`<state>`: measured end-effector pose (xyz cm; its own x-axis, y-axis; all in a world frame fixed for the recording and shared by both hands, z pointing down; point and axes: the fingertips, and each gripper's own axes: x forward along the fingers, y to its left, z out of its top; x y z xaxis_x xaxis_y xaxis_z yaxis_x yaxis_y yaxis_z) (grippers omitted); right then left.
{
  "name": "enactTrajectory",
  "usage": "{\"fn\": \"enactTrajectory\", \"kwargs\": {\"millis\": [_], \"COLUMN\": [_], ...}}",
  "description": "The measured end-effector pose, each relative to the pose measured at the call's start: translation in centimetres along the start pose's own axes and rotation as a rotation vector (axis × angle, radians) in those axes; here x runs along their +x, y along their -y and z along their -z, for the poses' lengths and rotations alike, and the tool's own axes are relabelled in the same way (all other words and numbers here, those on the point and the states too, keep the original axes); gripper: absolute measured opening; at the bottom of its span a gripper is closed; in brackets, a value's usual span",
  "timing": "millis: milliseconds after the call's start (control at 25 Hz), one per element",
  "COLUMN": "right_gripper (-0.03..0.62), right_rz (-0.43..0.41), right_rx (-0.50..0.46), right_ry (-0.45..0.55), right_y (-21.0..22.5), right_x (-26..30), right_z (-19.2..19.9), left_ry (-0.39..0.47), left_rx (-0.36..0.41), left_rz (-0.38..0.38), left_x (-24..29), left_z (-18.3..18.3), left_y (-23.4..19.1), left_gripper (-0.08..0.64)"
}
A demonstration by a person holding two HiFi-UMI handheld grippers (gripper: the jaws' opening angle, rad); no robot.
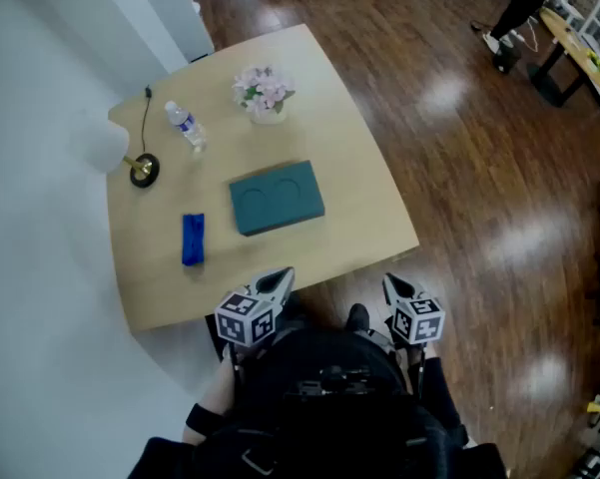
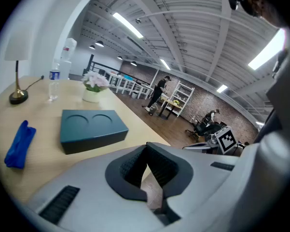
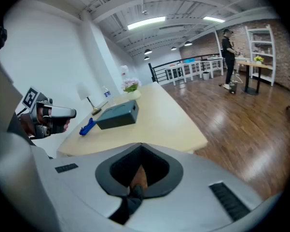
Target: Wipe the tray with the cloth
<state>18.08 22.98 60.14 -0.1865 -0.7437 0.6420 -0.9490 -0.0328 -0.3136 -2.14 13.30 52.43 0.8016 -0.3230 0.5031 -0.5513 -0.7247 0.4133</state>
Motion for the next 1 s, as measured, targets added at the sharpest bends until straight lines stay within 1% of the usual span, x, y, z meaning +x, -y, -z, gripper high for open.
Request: {"fn": "enactTrajectory", "kwargs": {"millis": [160,280,440,560,680,720,800,920,960,1000], "right_gripper": [0.009,0.009,0.009,0.009,0.009,0.009,0.009,0.009,0.009,0.009], "right_rz": [-0.084,-0.138,-0.235,-0.295,-0.344,-0.354,-0.363,-0.353,-0.344,-0.335], "right_rx": [-0.070,-0.144,-0.210,-0.258,-0.314,-0.324,-0.344,-0.352,-0.349,-0.345], "right_ry": [0.005,0.004,-0.036,-0.065,-0.079,-0.083,-0.090,-0.076,-0.068,-0.061], "right_y": [-9.7,-14.6,-18.9,-20.5,-22.0,-22.3,-22.3,-21.5,-21.2,-20.8], "right_x": [5.9,9.7,13.1,15.5,16.5,16.9,17.6,17.8,17.7,17.7], "right_z": [-3.3,-5.7,-7.8,-9.2,-11.0,-11.4,-12.1,-13.7,-14.3,-14.8], "left_ry": [0.027,0.030,0.059,0.091,0.092,0.082,0.047,-0.036,-0.071,-0.108], "left_rx": [-0.050,-0.071,-0.130,-0.174,-0.203,-0.197,-0.159,-0.050,-0.011,0.023], "left_rz": [-0.020,-0.073,-0.168,-0.250,-0.341,-0.374,-0.444,-0.553,-0.581,-0.597], "left_x": [-4.9,-6.6,-7.9,-8.6,-9.3,-9.4,-9.6,-10.0,-9.9,-9.5], "left_z": [0.3,0.9,1.0,0.3,-0.1,-0.1,-0.1,-0.2,0.0,0.4], "left_y": [-7.6,-12.3,-17.2,-20.1,-22.1,-22.8,-24.8,-28.8,-30.2,-31.5], "left_gripper": [0.000,0.000,0.000,0.000,0.000,0.000,0.000,0.009,0.089,0.150]}}
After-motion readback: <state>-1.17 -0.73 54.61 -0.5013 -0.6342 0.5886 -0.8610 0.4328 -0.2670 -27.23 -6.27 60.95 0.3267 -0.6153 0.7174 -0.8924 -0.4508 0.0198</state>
